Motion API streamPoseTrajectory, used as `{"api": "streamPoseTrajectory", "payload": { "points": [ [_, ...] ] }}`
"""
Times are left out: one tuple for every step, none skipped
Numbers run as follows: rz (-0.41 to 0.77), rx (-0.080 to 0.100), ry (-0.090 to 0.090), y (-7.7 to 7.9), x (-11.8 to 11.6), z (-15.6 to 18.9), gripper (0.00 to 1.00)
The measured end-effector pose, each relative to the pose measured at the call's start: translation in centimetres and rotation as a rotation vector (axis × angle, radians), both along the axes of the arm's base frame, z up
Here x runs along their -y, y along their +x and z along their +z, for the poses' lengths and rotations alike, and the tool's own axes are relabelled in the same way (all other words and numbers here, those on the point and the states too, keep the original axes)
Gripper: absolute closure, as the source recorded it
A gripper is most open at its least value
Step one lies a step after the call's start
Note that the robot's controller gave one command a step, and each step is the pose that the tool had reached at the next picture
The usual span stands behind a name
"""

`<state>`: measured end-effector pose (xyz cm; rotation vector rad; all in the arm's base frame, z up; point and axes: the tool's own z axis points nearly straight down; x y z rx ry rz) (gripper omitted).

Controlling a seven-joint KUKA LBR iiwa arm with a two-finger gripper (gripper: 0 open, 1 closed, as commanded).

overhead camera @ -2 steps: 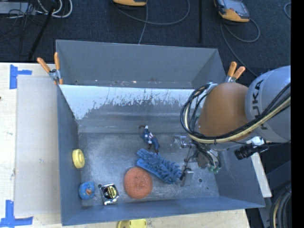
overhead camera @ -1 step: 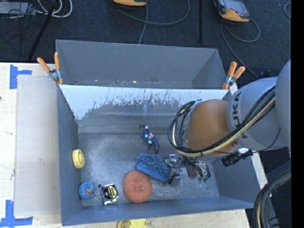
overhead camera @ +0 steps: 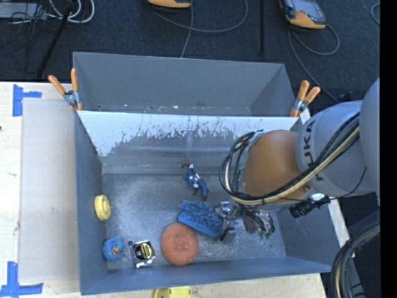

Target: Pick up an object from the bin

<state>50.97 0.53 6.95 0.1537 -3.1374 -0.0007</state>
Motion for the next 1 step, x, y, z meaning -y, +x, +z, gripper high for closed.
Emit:
{"api": "streamPoseTrajectory", "payload": {
  "points": [
    [0.001,0.001,0.000,1.52,0.59,13.39,1.00]
  ]
}}
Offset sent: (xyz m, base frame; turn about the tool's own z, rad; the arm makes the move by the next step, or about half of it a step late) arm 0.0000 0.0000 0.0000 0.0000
